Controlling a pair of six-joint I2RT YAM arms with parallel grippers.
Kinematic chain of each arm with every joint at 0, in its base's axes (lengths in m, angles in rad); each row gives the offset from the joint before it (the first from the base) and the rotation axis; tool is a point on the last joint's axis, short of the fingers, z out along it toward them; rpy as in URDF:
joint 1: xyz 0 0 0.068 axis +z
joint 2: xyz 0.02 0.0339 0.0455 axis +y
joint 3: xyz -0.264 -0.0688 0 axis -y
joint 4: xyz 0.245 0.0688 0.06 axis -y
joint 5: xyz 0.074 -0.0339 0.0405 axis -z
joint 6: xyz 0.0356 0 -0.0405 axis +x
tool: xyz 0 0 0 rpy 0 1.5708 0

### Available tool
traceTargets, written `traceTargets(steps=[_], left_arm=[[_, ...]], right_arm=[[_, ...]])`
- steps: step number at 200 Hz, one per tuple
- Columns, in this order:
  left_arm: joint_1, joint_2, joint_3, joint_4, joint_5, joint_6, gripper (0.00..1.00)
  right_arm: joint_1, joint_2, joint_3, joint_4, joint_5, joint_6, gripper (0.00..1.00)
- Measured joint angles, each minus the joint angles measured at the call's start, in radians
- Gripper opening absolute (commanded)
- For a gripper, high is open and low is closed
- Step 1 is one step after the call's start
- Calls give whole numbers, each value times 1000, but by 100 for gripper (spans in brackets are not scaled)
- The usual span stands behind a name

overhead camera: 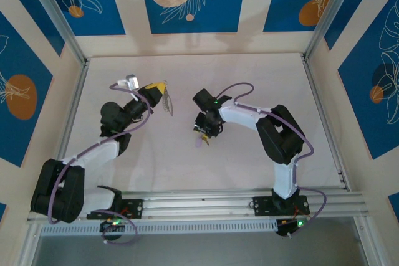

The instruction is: Put the keys on the keyring

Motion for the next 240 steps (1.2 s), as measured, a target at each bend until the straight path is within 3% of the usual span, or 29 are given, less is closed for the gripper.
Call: traceTargets(steps=[153,240], left_arm=[[14,22,-5,43,11,-34,0],[15,37,-5,74,19,-52,0]], right_arm=[[10,12,-14,2,0,0,30],[23,-109,-40,-3,16,21,30]])
